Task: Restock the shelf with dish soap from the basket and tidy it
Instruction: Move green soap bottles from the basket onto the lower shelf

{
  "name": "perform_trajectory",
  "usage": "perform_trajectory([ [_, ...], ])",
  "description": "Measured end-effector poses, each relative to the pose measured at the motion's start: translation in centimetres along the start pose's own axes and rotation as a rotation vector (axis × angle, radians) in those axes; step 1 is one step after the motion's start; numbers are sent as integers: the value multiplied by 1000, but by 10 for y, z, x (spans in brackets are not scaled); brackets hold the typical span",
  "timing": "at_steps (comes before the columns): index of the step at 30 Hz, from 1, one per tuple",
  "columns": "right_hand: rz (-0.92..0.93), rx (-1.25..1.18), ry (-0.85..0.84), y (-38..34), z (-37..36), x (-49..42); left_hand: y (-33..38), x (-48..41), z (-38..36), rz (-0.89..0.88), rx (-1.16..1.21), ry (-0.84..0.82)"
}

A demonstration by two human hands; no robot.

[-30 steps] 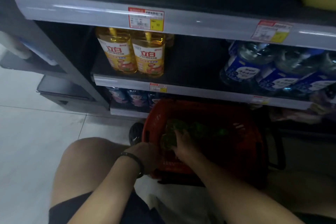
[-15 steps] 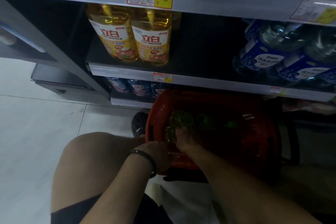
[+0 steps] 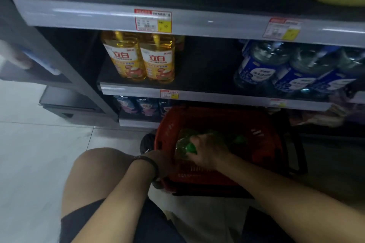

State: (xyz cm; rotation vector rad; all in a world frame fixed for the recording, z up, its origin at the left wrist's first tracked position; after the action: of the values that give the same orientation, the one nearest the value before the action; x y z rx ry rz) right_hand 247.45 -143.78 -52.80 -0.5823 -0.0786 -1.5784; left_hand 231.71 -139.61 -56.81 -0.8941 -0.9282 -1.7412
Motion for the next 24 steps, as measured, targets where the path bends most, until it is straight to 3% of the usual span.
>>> perform_trajectory([
  [4,63,-3,104,-20,62,36,-1,1,0,-55,-31,167],
  [8,128,36,183,-41,118,71,32,52,18,-246,517,238],
  [12,140,-9,247,-53,168,104,55,101,31,-483,811,355],
  [15,144,-60,292,-58,199,123,58,124,38,-612,835,441],
  [24,174,-358,511,-61,285,160,79,200,69,-731,1062,568],
])
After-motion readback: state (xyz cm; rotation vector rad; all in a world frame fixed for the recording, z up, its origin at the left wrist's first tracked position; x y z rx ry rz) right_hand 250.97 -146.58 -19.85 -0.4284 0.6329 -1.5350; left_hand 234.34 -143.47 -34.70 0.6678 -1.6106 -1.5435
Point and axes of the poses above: each hand's wrist, its own x-axis away from the middle knuckle, its own z-axis out of the back of the hand, y = z × x, the point moved 7 cm from there along -x, towards the middle knuckle, and after that the axes turned 5 degrees about z, right-handed, at the moved point
